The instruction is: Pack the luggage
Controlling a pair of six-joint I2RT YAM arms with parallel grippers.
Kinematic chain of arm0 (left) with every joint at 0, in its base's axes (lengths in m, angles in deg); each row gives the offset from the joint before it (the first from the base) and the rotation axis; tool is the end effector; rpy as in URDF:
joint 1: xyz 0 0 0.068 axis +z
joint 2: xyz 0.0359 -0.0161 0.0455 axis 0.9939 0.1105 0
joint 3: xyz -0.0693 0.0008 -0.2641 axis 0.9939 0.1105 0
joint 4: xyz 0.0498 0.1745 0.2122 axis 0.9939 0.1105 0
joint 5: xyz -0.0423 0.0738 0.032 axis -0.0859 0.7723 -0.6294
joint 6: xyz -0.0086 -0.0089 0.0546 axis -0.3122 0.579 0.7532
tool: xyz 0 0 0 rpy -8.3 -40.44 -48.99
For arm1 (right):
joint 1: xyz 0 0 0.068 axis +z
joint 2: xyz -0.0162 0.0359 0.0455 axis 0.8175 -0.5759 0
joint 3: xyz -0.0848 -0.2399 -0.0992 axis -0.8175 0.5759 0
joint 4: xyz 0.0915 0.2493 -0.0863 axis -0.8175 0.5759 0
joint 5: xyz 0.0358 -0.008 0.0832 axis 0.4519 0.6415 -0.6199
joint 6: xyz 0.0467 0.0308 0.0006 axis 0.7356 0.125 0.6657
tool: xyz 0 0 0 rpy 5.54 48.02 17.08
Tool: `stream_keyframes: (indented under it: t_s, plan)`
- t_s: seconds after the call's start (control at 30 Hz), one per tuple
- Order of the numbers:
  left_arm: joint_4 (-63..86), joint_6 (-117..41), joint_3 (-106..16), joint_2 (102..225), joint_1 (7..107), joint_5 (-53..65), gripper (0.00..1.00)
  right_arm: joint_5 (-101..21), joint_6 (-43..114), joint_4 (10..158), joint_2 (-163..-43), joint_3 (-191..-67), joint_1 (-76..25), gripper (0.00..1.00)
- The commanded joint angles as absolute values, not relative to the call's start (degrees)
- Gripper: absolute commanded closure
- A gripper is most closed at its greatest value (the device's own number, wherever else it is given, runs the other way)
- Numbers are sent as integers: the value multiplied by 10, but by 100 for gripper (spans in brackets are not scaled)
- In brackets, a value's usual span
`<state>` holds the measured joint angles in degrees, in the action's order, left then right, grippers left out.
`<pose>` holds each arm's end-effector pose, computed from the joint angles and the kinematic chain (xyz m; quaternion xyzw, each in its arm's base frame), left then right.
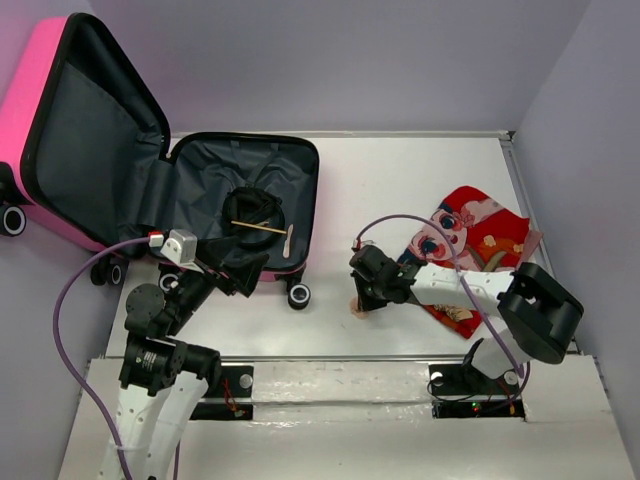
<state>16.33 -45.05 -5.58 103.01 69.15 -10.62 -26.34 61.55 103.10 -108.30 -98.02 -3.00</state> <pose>0.0946 -0.0413 0.3489 0.1503 0.5984 -0.3459 0.7068 0.1841 0.2281 0.1476 -0.1493 0.9570 0.1291 0.2128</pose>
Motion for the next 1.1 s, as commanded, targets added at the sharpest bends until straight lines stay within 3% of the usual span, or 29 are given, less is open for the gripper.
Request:
stream_keyframes:
  t_s: [0.0, 0.17, 0.37, 0.4, 0.43, 0.5, 0.53, 0.7, 0.83, 0.93, 1.07]
  plan:
    - [138, -448, -67, 1031, 696, -118, 1, -220, 619, 1021, -1061, -1012, -28, 92]
    - [139, -448, -67, 1029, 696, -117, 1, -201, 553, 1031, -1020, -1122, -28, 93]
    - [138, -448, -67, 1029, 697, -115, 1, -288, 500, 1004, -1142, -1414, -28, 91]
    - [139, -448, -67, 1028, 697, -114, 1, -292, 502, 1001, -1193, -1482, -28, 82]
    - [139, -448, -67, 1028, 697, -113, 1, -295, 502, 1007, -1219, -1513, -28, 48]
    - [141, -449, -67, 1026, 697, -110, 1, -282, 507, 1031, -1274, -1563, -28, 14]
    - [141, -449, -67, 1024, 696, -107, 1, -263, 508, 1048, -1279, -1569, -34, 4]
    - [142, -465, -66, 1010, 688, -72, 1, -216, 554, 1024, -1163, -1372, -127, 0]
    - [139, -482, -64, 1009, 668, -59, 1, -175, 608, 1007, -989, -1149, -310, 0]
    - [138, -482, -64, 1023, 656, -62, 1, -169, 621, 994, -892, -1066, -461, 0]
    - [144, -471, -69, 1050, 644, -82, 1, -158, 609, 989, -854, -992, -629, 0]
